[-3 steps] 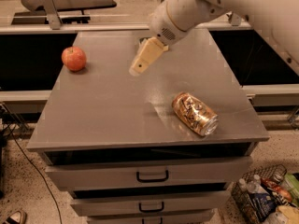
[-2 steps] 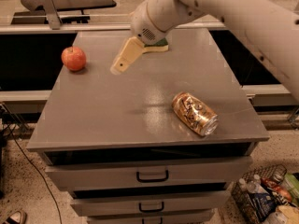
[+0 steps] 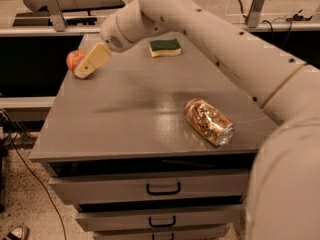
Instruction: Move apple near orange can
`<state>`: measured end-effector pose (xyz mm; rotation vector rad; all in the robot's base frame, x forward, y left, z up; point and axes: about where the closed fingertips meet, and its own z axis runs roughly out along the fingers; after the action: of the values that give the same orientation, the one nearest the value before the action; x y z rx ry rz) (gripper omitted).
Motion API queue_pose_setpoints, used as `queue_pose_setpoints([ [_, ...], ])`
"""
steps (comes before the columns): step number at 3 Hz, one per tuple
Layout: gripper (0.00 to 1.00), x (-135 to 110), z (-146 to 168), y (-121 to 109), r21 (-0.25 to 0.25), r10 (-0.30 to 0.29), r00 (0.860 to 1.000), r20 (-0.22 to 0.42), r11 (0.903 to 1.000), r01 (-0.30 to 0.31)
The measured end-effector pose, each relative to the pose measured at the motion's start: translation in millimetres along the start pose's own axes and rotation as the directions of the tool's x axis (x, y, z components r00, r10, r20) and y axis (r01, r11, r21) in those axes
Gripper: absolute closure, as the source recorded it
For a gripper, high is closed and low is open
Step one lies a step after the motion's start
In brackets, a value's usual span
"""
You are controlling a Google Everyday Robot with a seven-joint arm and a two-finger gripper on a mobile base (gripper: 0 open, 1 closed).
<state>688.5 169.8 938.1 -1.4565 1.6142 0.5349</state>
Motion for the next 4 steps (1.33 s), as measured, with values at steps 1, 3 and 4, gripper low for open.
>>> queue_pose_setpoints([
  [1,0.00,7,61,-8,0.003,0.123,0.992,0.005,0.9924,-0.123],
  [3,0.16,33,109,-31,0.082,0.201,0.979,-0.046,0.9770,-0.197],
  [4,0.40,36,116,-40,0.110,0.234,0.971,-0.046,0.9674,-0.228],
])
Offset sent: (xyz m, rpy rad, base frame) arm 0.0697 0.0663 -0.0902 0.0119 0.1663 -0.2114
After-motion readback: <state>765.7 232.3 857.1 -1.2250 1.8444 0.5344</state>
